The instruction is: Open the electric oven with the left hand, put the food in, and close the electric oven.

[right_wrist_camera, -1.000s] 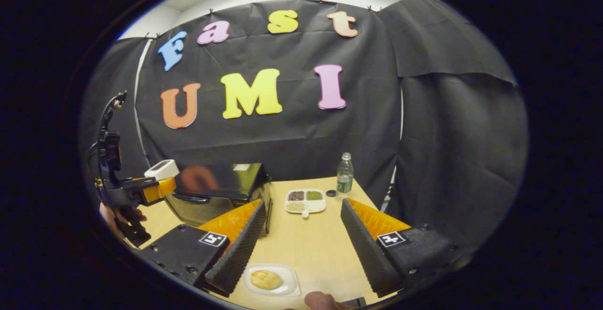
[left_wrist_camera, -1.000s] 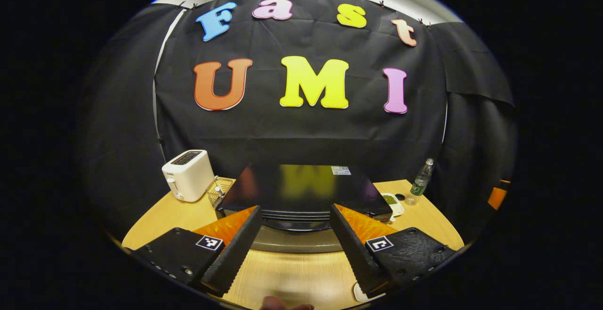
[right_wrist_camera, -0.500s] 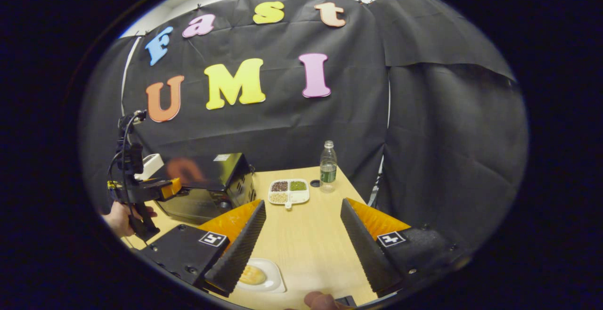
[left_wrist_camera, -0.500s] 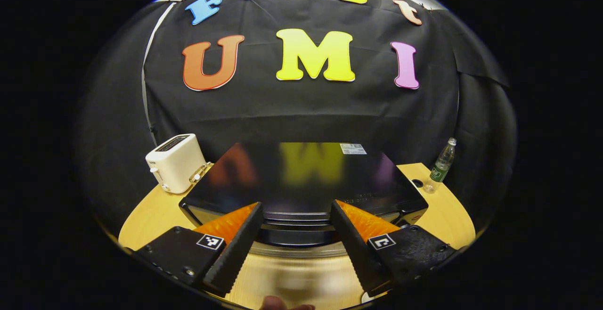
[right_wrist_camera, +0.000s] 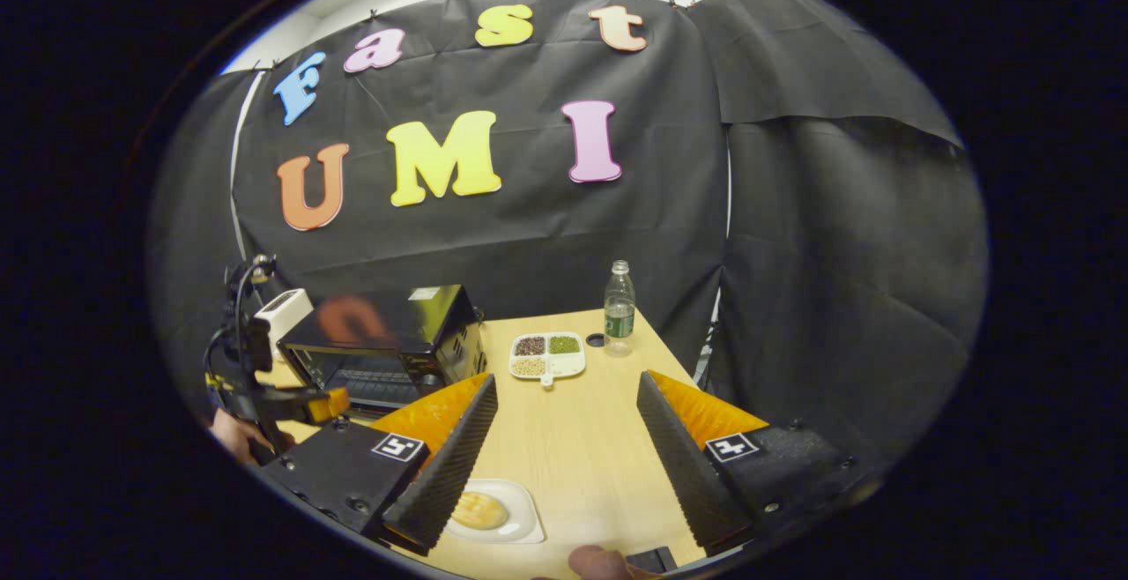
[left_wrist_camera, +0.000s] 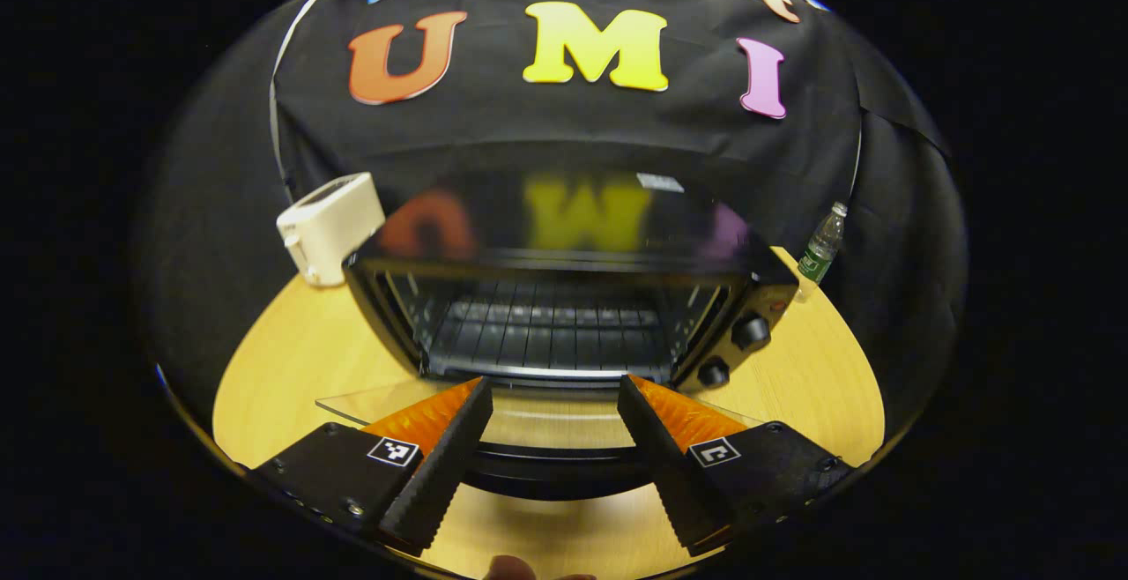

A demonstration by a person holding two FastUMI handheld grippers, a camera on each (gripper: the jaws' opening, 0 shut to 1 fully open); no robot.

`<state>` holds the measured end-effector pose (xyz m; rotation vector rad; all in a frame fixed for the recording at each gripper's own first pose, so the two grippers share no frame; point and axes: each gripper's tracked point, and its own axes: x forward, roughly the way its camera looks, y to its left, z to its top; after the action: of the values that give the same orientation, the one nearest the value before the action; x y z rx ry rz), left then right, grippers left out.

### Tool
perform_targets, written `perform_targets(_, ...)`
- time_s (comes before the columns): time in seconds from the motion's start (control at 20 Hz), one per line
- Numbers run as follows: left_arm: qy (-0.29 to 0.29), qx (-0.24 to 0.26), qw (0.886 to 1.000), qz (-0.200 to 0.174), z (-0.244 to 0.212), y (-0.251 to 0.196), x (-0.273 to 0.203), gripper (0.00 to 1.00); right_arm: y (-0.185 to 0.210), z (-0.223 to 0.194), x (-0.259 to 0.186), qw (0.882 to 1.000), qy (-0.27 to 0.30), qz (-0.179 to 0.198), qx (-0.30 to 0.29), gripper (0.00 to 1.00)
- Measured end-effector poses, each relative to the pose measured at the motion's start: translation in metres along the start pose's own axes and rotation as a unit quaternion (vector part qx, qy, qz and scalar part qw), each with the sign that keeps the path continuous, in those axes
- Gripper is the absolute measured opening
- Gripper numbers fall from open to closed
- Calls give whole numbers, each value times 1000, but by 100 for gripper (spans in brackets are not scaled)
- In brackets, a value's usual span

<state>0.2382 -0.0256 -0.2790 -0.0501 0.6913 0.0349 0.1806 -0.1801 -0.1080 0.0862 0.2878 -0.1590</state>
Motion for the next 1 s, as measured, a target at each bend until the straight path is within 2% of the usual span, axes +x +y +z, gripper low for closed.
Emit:
perform_targets(0.15, 18, 2, 1000, -3, -34, 3, -13, 95, 1, -5, -12, 1000, 0, -2, -8, 100)
perform_targets(0.2, 24, 7, 1000, -5, -42, 3, -14, 100, 3, -7, -16, 1000, 2, -2, -10, 100)
perform_targets(0.25, 27, 12, 1000, -8, -50, 4, -13, 95, 5, -9, -20, 1000, 5, -1, -12, 100)
perform_targets(0.5, 69, 4, 998, -5, -93, 11, 0, 95, 10, -16, -42, 1000, 9, -2, -25, 100)
perform_targets(0.65, 60, 52, 997, 1, -98, 13, 5, 93, 10, -20, -58, 999, 10, -5, -31, 100)
perform_targets(1.0, 13, 57, 998, -3, -85, 23, -13, 93, 5, -32, -97, 999, 11, -18, -39, 100)
